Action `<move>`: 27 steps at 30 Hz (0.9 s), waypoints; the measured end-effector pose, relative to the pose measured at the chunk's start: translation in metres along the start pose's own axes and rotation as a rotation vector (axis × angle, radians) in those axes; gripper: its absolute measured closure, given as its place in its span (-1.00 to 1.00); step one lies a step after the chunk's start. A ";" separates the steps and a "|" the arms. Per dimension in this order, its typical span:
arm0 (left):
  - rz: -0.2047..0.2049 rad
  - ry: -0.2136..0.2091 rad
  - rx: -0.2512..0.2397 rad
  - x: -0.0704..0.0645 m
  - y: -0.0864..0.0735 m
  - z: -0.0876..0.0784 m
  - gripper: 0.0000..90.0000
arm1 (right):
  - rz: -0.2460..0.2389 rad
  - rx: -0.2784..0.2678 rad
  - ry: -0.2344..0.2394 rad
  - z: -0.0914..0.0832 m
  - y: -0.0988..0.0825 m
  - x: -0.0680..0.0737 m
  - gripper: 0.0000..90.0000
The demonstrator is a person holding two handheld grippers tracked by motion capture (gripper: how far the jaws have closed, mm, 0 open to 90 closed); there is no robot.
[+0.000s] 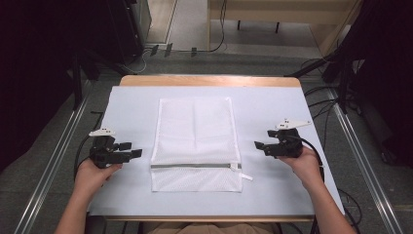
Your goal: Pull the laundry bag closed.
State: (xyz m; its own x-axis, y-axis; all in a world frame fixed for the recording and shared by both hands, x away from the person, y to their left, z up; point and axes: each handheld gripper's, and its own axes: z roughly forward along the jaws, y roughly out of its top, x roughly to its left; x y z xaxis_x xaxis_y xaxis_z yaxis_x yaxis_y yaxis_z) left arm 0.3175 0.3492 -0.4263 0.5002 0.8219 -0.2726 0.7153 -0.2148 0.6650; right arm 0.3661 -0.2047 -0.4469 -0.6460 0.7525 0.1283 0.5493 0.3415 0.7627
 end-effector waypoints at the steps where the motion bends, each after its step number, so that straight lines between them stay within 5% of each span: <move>1: -0.004 0.004 -0.002 0.001 0.000 -0.001 -0.21 | 0.001 -0.003 0.000 0.001 0.000 0.000 -0.43; 27: -0.003 0.036 0.042 0.003 -0.001 0.009 -0.29 | -0.035 0.102 0.034 0.012 -0.006 0.001 -0.49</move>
State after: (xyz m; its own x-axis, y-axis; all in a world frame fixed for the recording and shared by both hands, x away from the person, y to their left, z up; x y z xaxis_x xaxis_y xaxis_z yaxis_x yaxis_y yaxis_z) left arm 0.3224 0.3469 -0.4338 0.4808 0.8410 -0.2482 0.7369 -0.2341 0.6342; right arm 0.3688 -0.1990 -0.4589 -0.6826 0.7200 0.1253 0.5757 0.4241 0.6991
